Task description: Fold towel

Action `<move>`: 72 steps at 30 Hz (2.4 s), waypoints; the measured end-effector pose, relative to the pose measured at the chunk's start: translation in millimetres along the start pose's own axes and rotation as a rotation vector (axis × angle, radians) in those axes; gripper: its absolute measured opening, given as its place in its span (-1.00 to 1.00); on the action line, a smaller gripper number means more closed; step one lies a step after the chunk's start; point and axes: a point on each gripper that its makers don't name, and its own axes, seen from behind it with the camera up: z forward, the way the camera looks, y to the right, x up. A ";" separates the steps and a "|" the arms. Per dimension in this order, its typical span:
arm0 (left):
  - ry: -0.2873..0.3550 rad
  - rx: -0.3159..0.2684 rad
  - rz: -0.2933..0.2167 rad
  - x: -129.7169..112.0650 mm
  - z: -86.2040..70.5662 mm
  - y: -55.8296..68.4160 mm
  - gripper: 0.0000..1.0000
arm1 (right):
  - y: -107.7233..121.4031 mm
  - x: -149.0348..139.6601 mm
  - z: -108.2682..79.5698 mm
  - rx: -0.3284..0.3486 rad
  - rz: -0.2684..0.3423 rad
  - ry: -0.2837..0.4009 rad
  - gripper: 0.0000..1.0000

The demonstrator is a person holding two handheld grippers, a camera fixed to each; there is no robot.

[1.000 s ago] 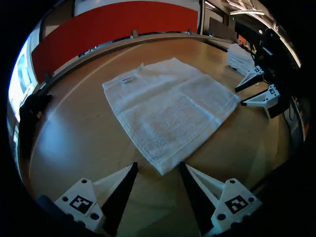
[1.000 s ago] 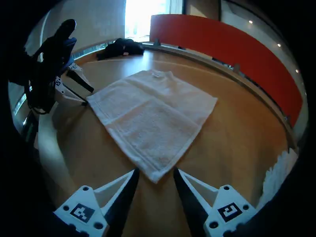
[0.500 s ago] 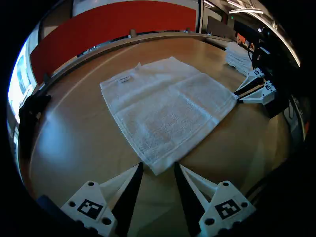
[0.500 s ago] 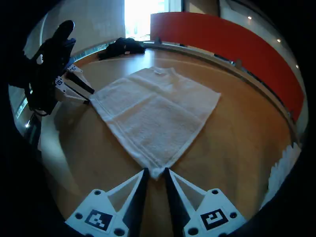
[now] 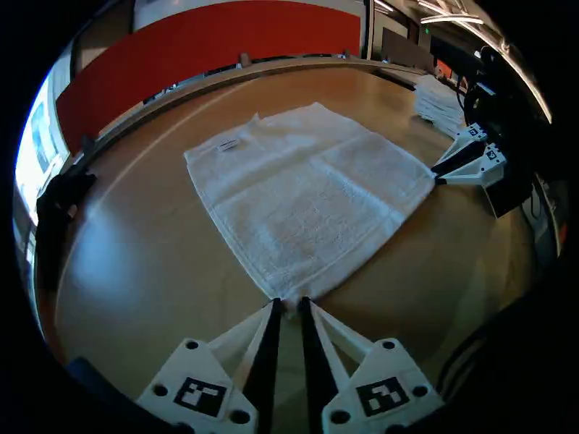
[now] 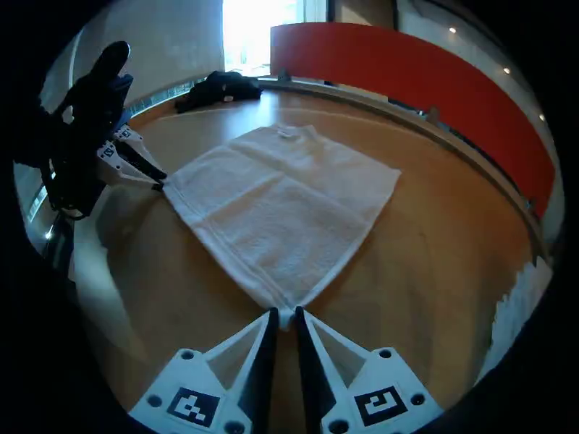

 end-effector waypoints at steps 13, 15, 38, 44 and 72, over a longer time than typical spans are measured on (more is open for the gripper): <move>0.005 -0.011 -0.043 1.8 -4.6 2.2 -0.75 | -0.4 5.9 -4.4 -0.008 0.004 0.009 -0.77; 0.008 -0.010 -0.049 3.0 -5.6 2.2 -0.75 | -0.9 6.6 -5.2 -0.003 0.009 0.007 -0.78; 0.032 -0.039 -0.151 42.0 -64.3 7.0 -0.75 | -2.6 63.6 -68.4 0.009 -0.018 0.077 -0.79; 0.026 -0.051 -0.162 46.3 -87.9 16.8 -0.75 | -9.7 72.6 -91.3 0.023 -0.030 0.078 -0.79; 0.014 -0.085 -0.226 50.3 -144.5 34.8 -0.75 | -29.1 87.0 -139.7 0.068 -0.038 0.073 -0.79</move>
